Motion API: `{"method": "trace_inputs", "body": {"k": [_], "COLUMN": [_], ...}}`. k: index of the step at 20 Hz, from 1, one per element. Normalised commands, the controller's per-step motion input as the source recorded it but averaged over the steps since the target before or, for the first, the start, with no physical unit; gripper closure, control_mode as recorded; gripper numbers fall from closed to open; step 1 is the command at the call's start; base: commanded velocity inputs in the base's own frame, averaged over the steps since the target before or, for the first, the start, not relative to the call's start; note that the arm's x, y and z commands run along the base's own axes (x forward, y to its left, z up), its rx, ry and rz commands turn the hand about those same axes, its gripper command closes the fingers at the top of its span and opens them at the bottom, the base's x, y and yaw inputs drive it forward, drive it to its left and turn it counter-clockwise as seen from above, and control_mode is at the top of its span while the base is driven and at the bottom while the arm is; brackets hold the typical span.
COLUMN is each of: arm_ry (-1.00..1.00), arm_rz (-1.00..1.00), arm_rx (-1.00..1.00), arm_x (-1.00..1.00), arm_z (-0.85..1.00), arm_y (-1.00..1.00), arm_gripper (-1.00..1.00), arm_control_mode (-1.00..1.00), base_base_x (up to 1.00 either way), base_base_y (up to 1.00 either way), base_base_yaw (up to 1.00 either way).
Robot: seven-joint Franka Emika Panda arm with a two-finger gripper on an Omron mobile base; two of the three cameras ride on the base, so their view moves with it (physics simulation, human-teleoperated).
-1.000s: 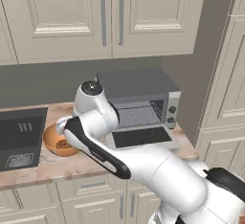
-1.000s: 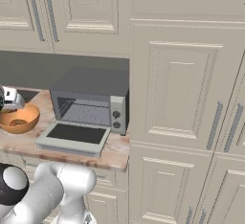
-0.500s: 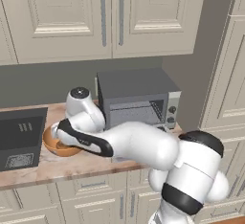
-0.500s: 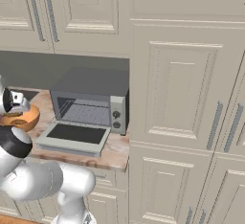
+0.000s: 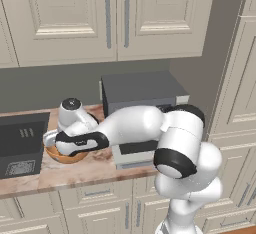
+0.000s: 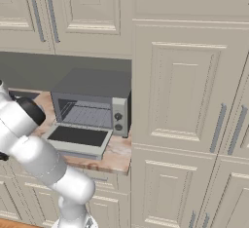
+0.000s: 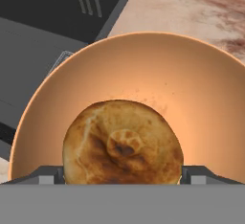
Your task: Pick up the heated bread from the toaster oven and place it in the bowl. Then move the bread bowl to the dining counter.
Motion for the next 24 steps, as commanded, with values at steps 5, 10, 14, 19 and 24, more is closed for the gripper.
{"method": "trace_inputs", "body": {"k": [5, 10, 14, 19, 24], "arm_ry": [0.02, 0.03, 0.0, 0.06, 0.15], "arm_rz": [-0.14, -0.21, -0.1, -0.16, -0.25], "arm_rx": [0.03, 0.0, 0.01, 0.06, 0.05], "arm_x": [0.11, 0.0, 0.29, 0.05, 0.0], "arm_z": [0.24, 0.01, -0.55, 0.04, 0.09], "arm_y": [-0.24, -0.57, -0.11, -0.13, -0.35], "arm_gripper": [-1.0, -1.0, -1.0, -1.0, -1.0], "arm_control_mode": [-1.0, -1.0, -1.0, -1.0, -1.0], "base_base_x": [0.0, 0.0, 0.0, 0.0, 0.0], "base_base_y": [0.0, 0.0, 0.0, 0.0, 0.0], "base_base_yaw": [0.0, 0.0, 0.0, 0.0, 0.0]}}
